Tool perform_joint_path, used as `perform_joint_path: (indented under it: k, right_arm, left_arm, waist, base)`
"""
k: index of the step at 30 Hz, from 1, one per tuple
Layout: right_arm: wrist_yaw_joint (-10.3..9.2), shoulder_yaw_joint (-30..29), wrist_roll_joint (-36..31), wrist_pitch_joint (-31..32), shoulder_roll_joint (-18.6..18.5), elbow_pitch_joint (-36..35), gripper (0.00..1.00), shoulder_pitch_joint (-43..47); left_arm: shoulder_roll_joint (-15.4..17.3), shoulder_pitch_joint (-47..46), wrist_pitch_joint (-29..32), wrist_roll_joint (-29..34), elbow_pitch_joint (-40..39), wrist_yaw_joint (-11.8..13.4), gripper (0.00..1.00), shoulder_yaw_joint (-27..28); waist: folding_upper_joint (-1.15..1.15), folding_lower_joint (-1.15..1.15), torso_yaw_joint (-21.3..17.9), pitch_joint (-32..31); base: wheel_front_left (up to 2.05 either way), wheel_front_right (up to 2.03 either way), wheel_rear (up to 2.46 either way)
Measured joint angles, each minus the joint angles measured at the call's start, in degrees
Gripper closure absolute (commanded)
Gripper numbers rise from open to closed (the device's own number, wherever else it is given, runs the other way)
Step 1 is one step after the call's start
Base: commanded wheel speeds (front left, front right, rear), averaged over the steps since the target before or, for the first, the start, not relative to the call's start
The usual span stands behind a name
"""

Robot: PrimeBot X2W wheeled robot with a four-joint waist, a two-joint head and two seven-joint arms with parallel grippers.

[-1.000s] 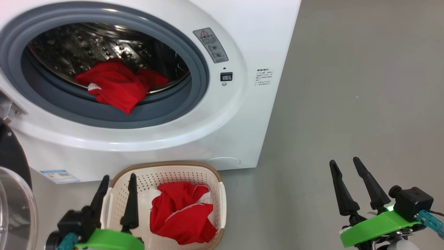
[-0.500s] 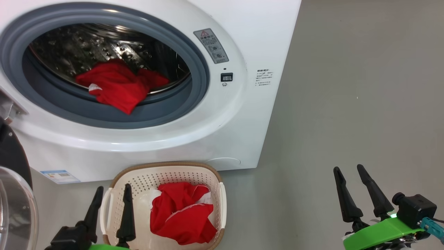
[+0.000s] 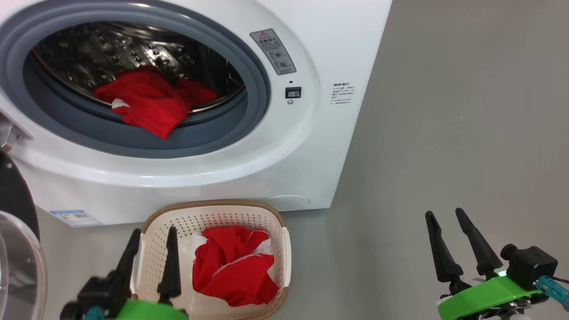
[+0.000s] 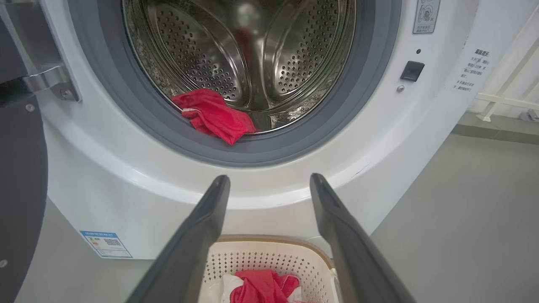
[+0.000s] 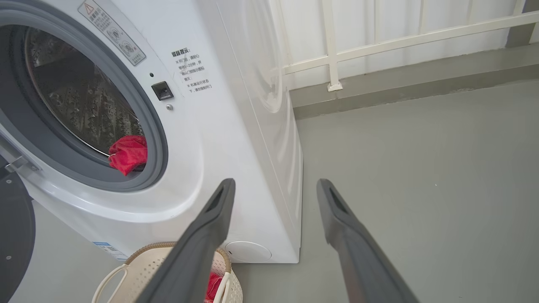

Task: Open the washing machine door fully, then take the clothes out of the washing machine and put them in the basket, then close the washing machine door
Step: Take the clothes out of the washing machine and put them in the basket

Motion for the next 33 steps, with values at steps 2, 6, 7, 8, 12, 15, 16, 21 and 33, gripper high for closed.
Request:
perform_joint_path:
  k: [2, 6, 7, 8, 12, 15, 16, 21, 33]
  right_arm:
    - [-0.01, 0.3, 0.0, 0.0, 0.0, 0.1, 0.0, -0.4]
    - [-0.01, 1.2, 0.0, 0.0, 0.2, 0.1, 0.0, -2.3]
    - [0.0, 1.4, 0.0, 0.0, 0.2, 0.1, 0.0, -2.6]
    - [-0.01, 1.5, 0.0, 0.0, 0.2, 0.1, 0.0, -2.9]
    - [-0.01, 2.0, 0.0, 0.0, 0.2, 0.1, 0.0, -4.1]
    - [0.0, 2.5, 0.1, 0.0, 0.2, 0.1, 0.0, -5.5]
    - [-0.01, 2.7, 0.1, 0.0, 0.2, 0.1, 0.0, -6.1]
    - [-0.01, 3.0, 0.3, 0.0, 0.2, -0.1, 0.0, -8.7]
    - [-0.01, 3.2, 1.0, 0.0, 0.4, -0.6, 0.0, -13.2]
  left_arm:
    - [0.0, -2.2, 0.0, 0.6, 1.6, 0.0, 0.0, -0.3]
    - [0.0, -7.8, 0.0, 2.5, 4.9, 0.5, 0.0, -0.4]
    - [0.0, -9.3, 0.0, 3.0, 6.0, 0.5, 0.0, -0.4]
    - [0.0, -10.9, 0.0, 3.6, 7.0, 0.5, 0.0, -0.5]
    - [-0.1, -17.6, 0.0, 6.2, 11.5, 0.5, 0.0, -0.3]
    - [0.0, -23.1, 0.0, 7.2, 15.9, 1.0, 0.0, -0.2]
    - [0.1, -25.0, 0.0, 7.5, 17.7, 1.2, 0.0, -0.1]
    - [0.8, -35.0, 0.0, 9.1, 27.5, 2.2, 0.0, -0.2]
    - [3.1, -53.3, 0.0, 9.8, 47.9, 4.7, 0.0, 0.0]
  waist:
    - [0.0, 0.0, 0.0, 0.4]
    - [0.0, 0.0, 0.0, 1.3]
    - [0.0, 0.0, 0.0, 1.5]
    - [0.0, 0.0, -0.1, 1.8]
    - [0.0, 0.0, -0.6, 3.2]
    - [0.0, 0.0, -1.2, 4.6]
    - [0.0, 0.0, -1.4, 5.1]
    - [0.0, 0.0, -2.4, 8.0]
    - [0.0, 0.0, -5.2, 14.8]
  base:
    - [0.0, 0.0, 0.0]
    - [0.0, 0.0, 0.0]
    - [0.0, 0.0, 0.0]
    - [0.0, 0.0, 0.0]
    - [0.0, 0.0, 0.0]
    - [0.0, 0.0, 0.0]
    - [0.0, 0.0, 0.0]
    - [0.0, 0.0, 0.0]
    - [0.0, 0.0, 0.0]
